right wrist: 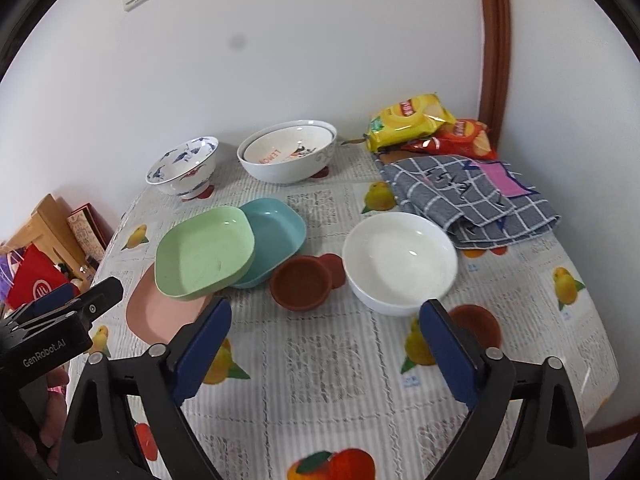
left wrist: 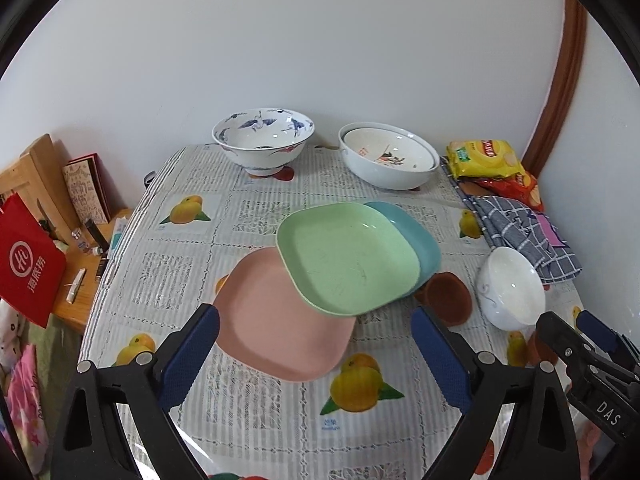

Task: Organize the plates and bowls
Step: 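Move both grippers toward the rim of the green plate, then close both grippers on the green plate rim, then lift the green plate with both grippers and carry it over the pink plate, then lower the green plate onto the pink plate and open both grippers, then move both grippers to the rim of the blue plate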

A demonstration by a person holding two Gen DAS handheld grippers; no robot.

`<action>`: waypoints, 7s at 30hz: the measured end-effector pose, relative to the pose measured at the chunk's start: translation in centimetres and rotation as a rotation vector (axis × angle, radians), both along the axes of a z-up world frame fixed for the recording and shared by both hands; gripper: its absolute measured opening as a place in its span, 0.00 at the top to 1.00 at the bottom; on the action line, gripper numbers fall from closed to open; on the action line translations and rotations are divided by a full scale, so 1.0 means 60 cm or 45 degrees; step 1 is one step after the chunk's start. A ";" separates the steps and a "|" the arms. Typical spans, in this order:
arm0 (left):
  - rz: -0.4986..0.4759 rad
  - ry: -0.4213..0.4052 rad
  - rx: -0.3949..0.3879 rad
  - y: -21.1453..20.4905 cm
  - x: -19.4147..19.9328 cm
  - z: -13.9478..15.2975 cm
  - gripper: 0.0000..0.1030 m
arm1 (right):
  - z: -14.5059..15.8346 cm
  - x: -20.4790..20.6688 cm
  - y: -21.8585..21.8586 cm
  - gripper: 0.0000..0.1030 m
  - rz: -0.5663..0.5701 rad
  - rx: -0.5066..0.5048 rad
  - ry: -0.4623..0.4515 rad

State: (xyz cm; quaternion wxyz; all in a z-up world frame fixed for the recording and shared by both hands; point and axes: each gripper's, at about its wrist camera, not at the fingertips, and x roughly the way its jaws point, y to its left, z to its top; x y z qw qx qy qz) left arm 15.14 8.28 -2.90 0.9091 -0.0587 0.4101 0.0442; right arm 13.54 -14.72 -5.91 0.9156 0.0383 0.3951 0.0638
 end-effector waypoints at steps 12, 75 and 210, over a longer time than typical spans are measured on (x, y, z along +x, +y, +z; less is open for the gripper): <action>0.018 0.081 0.012 0.027 0.082 -0.055 0.17 | -0.043 0.106 0.073 0.36 0.144 -0.036 0.060; -0.035 0.004 -0.039 0.041 0.003 0.003 0.88 | -0.026 0.020 0.088 0.96 0.116 0.204 0.006; -0.114 -0.004 0.010 -0.021 0.008 0.043 0.57 | 0.033 0.016 0.017 0.50 0.098 -0.072 -0.005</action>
